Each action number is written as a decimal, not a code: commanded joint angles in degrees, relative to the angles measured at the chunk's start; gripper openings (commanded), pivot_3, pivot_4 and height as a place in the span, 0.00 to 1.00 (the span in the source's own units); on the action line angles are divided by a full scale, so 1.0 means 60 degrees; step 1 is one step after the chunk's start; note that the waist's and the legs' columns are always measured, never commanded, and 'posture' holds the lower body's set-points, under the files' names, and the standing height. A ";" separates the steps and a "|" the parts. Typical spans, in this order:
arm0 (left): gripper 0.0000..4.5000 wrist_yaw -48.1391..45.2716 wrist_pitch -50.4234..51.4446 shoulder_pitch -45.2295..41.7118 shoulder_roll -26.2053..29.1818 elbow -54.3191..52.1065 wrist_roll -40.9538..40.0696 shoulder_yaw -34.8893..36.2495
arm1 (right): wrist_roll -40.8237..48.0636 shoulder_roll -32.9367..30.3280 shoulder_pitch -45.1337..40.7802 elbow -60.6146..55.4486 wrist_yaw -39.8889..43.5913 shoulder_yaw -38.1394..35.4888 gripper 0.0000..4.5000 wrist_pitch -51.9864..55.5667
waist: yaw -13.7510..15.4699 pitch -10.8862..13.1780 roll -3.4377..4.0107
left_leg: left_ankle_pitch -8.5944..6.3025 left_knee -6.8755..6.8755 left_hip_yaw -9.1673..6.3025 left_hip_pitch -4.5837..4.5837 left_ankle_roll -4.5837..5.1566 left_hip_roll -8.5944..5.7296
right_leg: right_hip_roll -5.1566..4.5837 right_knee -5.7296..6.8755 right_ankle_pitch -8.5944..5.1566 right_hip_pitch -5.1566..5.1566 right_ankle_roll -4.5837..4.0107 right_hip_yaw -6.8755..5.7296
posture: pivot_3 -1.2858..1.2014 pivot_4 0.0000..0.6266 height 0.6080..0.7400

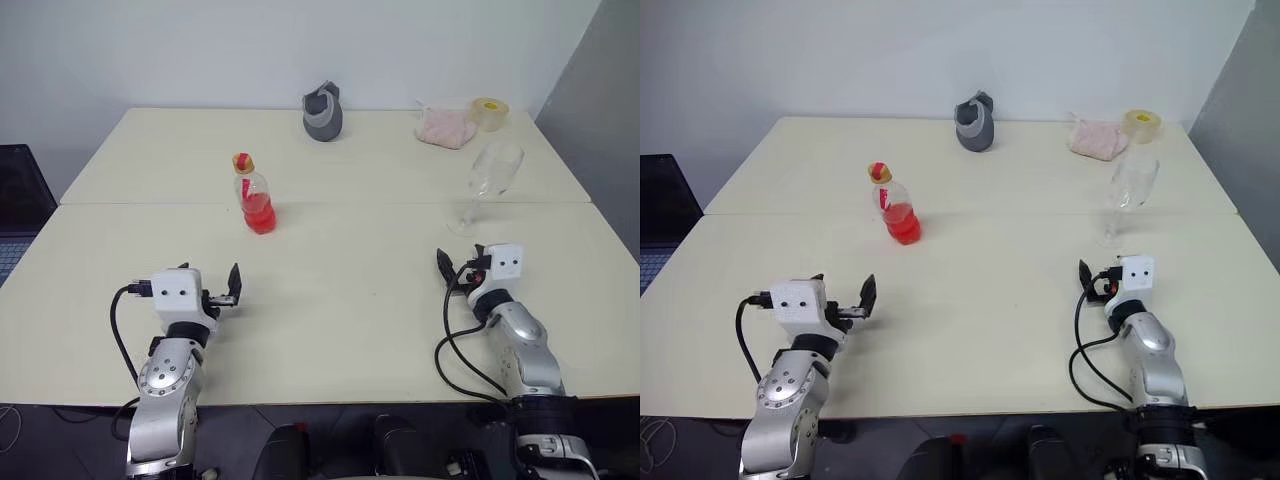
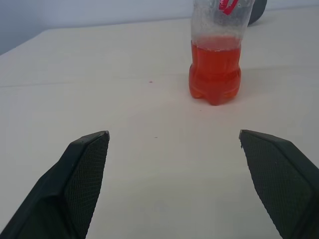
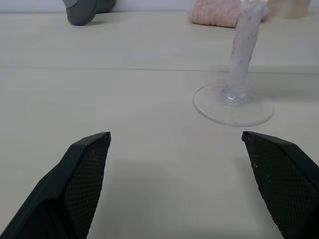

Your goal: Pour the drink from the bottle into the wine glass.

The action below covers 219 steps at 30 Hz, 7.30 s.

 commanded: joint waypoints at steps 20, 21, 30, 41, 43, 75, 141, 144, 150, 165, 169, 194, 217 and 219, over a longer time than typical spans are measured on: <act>0.99 -0.0049 -0.0377 -0.0015 0.0016 -0.0187 -0.0123 0.0098 | 0.0300 -0.0326 -0.0149 -0.0708 0.1001 0.0205 1.00 -0.0044 | 0.0005 0.0000 0.0000 | 0.0000 0.0001 -0.0002 0.0000 0.0000 -0.0001 | 0.0000 -0.0001 0.0000 0.0000 0.0000 0.0000 | 0.52 0.24 1.00; 0.99 -0.0075 -0.0398 -0.0026 0.0037 -0.0179 -0.0104 0.0067 | 0.0277 -0.0337 -0.0145 -0.0722 0.1005 0.0216 1.00 -0.0052 | 0.0005 0.0000 0.0000 | 0.0000 0.0001 -0.0001 0.0000 0.0000 -0.0001 | 0.0000 0.0000 0.0000 0.0000 0.0000 0.0001 | 0.52 0.24 1.00; 0.99 -0.0177 -0.0421 -0.0098 0.0109 -0.0157 0.0017 0.0023 | 0.0257 -0.0340 -0.0176 -0.0809 0.0871 0.0202 1.00 0.0026 | -0.0013 0.0073 0.0122 | 0.0063 -0.0046 -0.0481 0.0029 -0.0016 -0.0168 | -0.0187 -0.0138 -0.0039 0.0286 -0.0042 -0.0476 | 0.52 0.24 1.00; 0.99 -0.0213 -0.0459 -0.0380 0.0347 0.0081 0.0296 -0.0069 | 0.0317 -0.0334 -0.0109 -0.0975 0.0754 0.0152 1.00 0.0258 | 0.0126 0.0081 0.0134 | 0.0142 -0.0168 -0.0442 0.0023 -0.0071 -0.0189 | -0.0223 -0.0140 -0.0065 0.0242 -0.0068 -0.0502 | 0.52 0.24 1.00; 0.99 -0.0233 -0.0452 -0.0453 0.0370 0.0128 0.0295 -0.0065 | 0.0322 -0.0325 -0.0084 -0.1022 0.0728 0.0144 1.00 0.0304 | 0.0099 0.0081 0.0134 | 0.0142 -0.0166 -0.0437 0.0023 -0.0071 -0.0190 | -0.0223 -0.0140 -0.0065 0.0242 -0.0067 -0.0498 | 0.52 0.24 1.00; 0.99 -0.0369 -0.0909 -0.1545 0.0784 0.1145 0.0305 -0.0040 | 0.0531 -0.0408 0.0357 -0.2468 0.1168 0.0596 1.00 0.1060 | 0.0011 0.0108 0.0061 | 0.0138 -0.0155 -0.0112 0.0025 -0.0054 -0.0125 | -0.0138 -0.0138 0.0032 0.0085 0.0050 -0.0091 | 0.52 0.24 1.00; 0.99 -0.1625 -0.1752 -0.3710 0.0829 0.3053 -0.0372 -0.0407 | 0.0170 -0.0190 0.1251 -0.5076 -0.0997 -0.0249 1.00 0.0933 | 0.0029 0.0114 0.0032 | 0.0142 -0.0149 -0.0154 0.0021 -0.0051 -0.0144 | -0.0158 -0.0134 0.0066 0.0107 0.0009 -0.0146 | 0.52 0.24 1.00; 0.99 -0.1637 -0.1822 -0.4114 0.0830 0.3808 -0.0390 -0.0356 | 0.0632 -0.0400 0.1317 -0.5425 -0.0113 0.0278 1.00 0.1298 | 0.0025 0.0114 0.0032 | 0.0142 -0.0149 -0.0155 0.0021 -0.0051 -0.0144 | -0.0157 -0.0134 0.0065 0.0107 0.0009 -0.0149 | 0.52 0.24 1.00; 0.99 -0.2019 -0.2363 -0.5331 0.0871 0.5920 -0.0333 -0.0531 | 0.1289 -0.0880 0.1076 -0.5987 0.1164 0.1272 1.00 0.2113 | 0.0034 0.0114 0.0031 | 0.0148 -0.0141 -0.0166 0.0021 -0.0042 -0.0147 | -0.0157 -0.0137 0.0049 0.0129 0.0038 -0.0231 | 0.52 0.24 1.00; 0.99 -0.2311 -0.4408 -0.8268 0.0596 1.1285 0.0063 -0.0723 | 0.1954 -0.1604 0.0961 -0.7051 0.2024 0.1857 1.00 0.3510 | 0.0042 0.0121 0.0019 | 0.0148 -0.0142 -0.0189 0.0008 -0.0042 -0.0158 | -0.0163 -0.0142 0.0054 0.0133 0.0029 -0.0277 | 0.52 0.24 1.00; 0.99 -0.2317 -0.4725 -0.9003 0.0570 1.2581 0.0031 -0.0621 | 0.1935 -0.1560 0.0893 -0.7051 0.2011 0.1871 1.00 0.3620 | 0.0043 0.0125 0.0011 | 0.0148 -0.0141 -0.0192 0.0007 -0.0042 -0.0160 | -0.0163 -0.0140 0.0052 0.0133 0.0034 -0.0282 | 0.52 0.24 1.00; 0.43 -0.4114 -0.3856 -0.6671 -0.0190 0.7922 0.0358 -0.2392 | 0.2409 -0.1848 0.0246 -0.7836 0.1813 0.1789 1.00 0.4950 | 0.0038 0.0131 0.0001 | 0.0165 -0.0142 -0.0218 0.0002 -0.0071 -0.0161 | -0.0186 -0.0143 0.0069 0.0128 0.0004 -0.0269 | 0.52 0.24 1.00; 0.42 -0.5974 -0.0067 -0.3712 0.0346 0.1623 -0.0618 -0.4533 | 0.4107 -0.2216 -0.1301 -0.7979 0.2242 0.1842 0.96 0.6705 | 0.0043 0.0131 0.0012 | 0.0171 -0.0141 -0.0294 0.0002 -0.0019 -0.0160 | -0.0169 -0.0136 0.0080 0.0141 -0.0015 -0.0284 | 0.52 0.24 1.00; 0.42 -0.5996 -0.0100 -0.3741 0.0389 0.1689 -0.0620 -0.4496 | 0.4172 -0.2184 -0.1259 -0.8051 0.2270 0.1810 0.87 0.6630 | 0.0043 0.0131 0.0011 | 0.0171 -0.0142 -0.0295 0.0003 -0.0019 -0.0160 | -0.0169 -0.0136 0.0080 0.0141 -0.0014 -0.0285 | 0.52 0.24 1.00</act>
